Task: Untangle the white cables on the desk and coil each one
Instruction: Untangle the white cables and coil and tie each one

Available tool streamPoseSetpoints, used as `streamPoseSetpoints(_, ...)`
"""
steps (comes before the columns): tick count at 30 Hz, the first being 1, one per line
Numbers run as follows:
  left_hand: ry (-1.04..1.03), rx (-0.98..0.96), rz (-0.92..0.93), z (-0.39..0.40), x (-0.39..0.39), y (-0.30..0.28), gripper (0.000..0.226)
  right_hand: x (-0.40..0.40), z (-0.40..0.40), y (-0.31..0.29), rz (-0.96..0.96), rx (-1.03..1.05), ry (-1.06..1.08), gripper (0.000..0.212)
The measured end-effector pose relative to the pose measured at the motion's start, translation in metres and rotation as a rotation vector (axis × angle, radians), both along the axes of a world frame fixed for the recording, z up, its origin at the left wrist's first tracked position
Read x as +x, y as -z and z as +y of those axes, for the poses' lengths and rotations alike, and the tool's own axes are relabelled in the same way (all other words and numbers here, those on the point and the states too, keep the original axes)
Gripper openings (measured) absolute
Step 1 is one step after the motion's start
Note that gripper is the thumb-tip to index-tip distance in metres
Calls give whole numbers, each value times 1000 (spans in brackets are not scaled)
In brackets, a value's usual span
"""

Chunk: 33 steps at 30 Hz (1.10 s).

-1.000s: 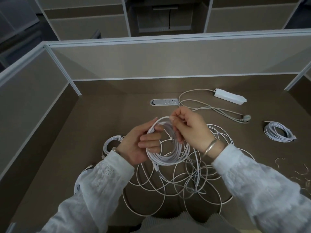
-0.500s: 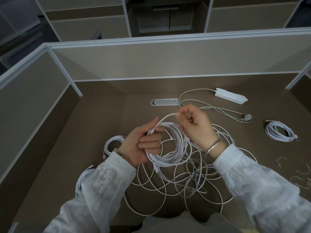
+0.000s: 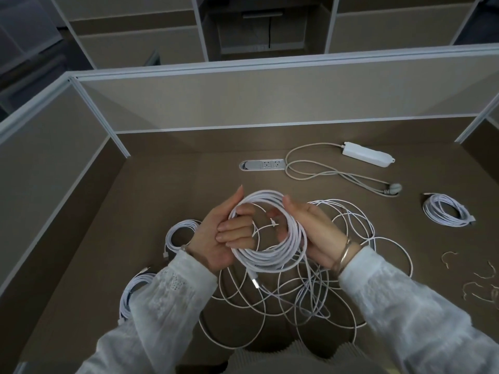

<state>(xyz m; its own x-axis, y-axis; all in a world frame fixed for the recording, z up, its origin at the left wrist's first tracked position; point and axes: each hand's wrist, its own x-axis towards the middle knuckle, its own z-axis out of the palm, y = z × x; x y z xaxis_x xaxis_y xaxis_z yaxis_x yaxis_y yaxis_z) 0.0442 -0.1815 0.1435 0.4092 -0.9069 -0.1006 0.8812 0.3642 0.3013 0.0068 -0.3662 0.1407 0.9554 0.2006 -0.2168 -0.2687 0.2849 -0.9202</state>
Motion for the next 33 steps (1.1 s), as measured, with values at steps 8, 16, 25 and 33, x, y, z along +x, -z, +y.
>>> streamPoseSetpoints(8, -43, -34, -21, 12, 12, -2, 50, 8, -9, 22, 37, 6, 70, 29)
streamPoseSetpoints(16, -647, 152, -107, 71, 45, -27, 24, -5, -41, 68, 58, -304, 62, 12)
streamPoseSetpoints(25, -763, 426, -249, 69, 56, -19, 25, -16, -28, 44, -221, -889, 34, 15)
streamPoseSetpoints(33, -731, 803, -493, 29, 44, -4, 30, -19, 18, -31, -146, -671, -492, 23)
